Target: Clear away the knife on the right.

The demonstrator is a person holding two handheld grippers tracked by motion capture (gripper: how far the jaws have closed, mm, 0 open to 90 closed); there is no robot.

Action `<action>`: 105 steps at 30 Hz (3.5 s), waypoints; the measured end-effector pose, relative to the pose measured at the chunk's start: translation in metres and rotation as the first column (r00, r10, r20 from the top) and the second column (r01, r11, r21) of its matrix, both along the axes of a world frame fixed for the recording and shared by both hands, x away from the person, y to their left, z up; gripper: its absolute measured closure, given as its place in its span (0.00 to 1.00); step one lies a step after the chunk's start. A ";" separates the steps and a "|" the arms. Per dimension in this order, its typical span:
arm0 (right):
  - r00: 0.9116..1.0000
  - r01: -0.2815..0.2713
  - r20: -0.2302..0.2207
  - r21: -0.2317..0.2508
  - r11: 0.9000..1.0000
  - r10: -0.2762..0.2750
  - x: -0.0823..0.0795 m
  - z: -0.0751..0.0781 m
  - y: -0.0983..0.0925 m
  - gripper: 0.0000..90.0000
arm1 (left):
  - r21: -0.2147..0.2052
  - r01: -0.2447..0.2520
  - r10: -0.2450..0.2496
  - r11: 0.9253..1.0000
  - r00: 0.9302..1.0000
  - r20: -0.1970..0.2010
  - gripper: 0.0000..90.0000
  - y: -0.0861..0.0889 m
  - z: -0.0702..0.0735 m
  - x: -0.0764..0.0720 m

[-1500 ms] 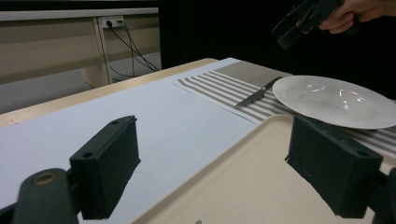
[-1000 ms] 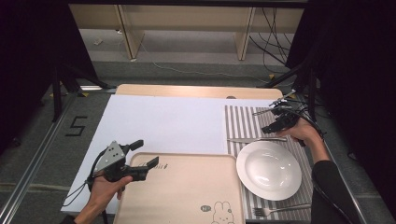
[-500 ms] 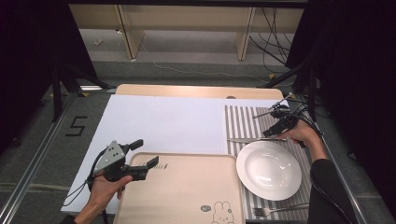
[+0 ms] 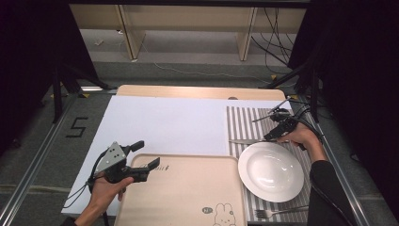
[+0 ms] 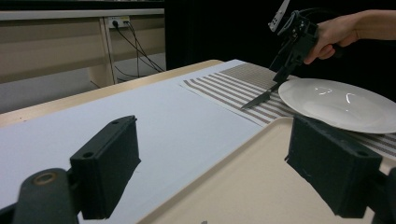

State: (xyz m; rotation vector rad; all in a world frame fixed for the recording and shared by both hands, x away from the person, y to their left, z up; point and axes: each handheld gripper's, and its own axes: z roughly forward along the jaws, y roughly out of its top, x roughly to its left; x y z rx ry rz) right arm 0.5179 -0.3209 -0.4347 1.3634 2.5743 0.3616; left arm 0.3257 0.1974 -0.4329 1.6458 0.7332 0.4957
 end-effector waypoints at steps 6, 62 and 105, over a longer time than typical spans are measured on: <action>1.000 -0.010 -0.019 -0.021 1.000 0.010 0.001 -0.002 0.000 0.30 | 0.003 0.000 0.000 1.000 1.000 -0.002 0.18 -0.001 0.000 0.000; 0.990 -0.113 -0.104 -0.147 0.983 0.098 0.006 -0.016 0.004 0.50 | 0.006 -0.007 0.007 1.000 1.000 0.000 0.19 0.000 0.000 0.001; 0.953 -0.295 -0.144 -0.230 0.927 0.268 -0.001 -0.015 0.030 0.88 | 0.013 -0.001 0.001 1.000 1.000 0.004 0.19 -0.001 0.000 0.001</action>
